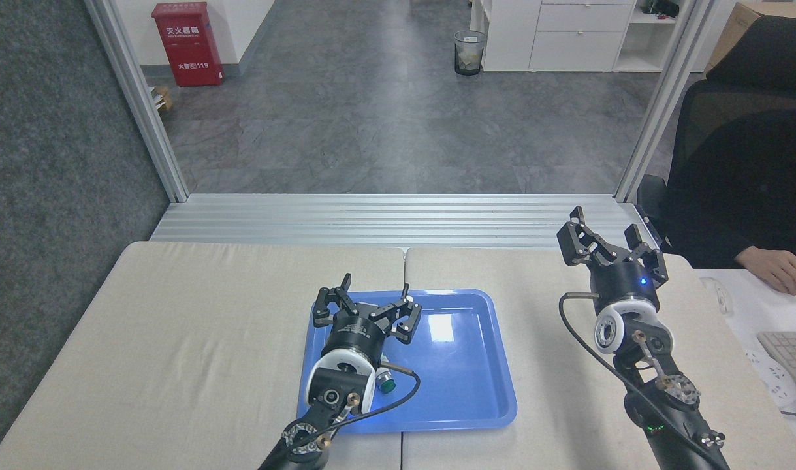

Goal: Pick up switch part and place in tray

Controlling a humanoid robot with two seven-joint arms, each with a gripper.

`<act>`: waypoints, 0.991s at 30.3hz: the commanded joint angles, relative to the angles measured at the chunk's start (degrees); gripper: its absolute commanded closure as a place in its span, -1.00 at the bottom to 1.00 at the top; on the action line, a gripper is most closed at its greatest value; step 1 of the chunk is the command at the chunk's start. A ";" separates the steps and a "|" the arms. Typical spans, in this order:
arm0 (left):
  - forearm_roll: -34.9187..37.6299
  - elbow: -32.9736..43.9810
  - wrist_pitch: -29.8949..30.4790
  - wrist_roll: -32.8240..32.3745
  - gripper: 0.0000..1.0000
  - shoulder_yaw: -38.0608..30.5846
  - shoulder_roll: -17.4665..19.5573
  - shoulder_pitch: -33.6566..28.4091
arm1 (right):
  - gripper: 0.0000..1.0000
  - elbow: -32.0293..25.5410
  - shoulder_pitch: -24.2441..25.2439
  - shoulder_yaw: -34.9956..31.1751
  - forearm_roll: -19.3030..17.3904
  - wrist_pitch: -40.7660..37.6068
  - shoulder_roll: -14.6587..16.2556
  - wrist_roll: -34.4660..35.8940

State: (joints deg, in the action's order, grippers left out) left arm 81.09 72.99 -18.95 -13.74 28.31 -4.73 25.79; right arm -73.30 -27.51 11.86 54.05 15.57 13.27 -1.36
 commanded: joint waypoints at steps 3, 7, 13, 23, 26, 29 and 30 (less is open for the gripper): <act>-7.60 -7.76 16.47 11.36 -1.00 -24.44 13.41 7.17 | -1.00 0.00 0.00 0.00 0.00 -0.01 0.00 -0.05; -13.05 -14.97 19.56 13.04 -1.00 -26.82 19.13 7.52 | -1.00 0.00 0.00 0.00 0.00 -0.01 0.00 0.04; -18.60 -16.48 20.96 16.19 -1.00 -26.99 23.09 6.03 | -1.00 0.00 0.00 0.00 0.00 -0.01 0.00 0.04; -19.22 -16.13 24.92 18.49 -1.00 -30.51 23.71 4.71 | -1.00 0.00 0.00 0.00 0.00 -0.01 0.00 -0.05; -19.22 -16.04 25.01 18.49 -1.00 -30.51 23.36 4.10 | -1.00 0.00 0.00 0.00 0.00 -0.01 0.00 -0.05; -19.22 -15.95 25.01 18.49 -1.00 -30.60 23.27 3.65 | -1.00 0.00 0.00 0.00 0.00 -0.01 0.00 -0.05; -19.22 -15.95 25.01 18.49 -1.00 -30.60 23.27 3.65 | -1.00 0.00 0.00 0.00 0.00 -0.01 0.00 -0.05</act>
State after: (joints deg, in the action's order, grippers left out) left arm 63.07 60.32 5.78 4.65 4.30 13.58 30.49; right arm -73.30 -27.51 11.87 54.05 15.57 13.27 -1.36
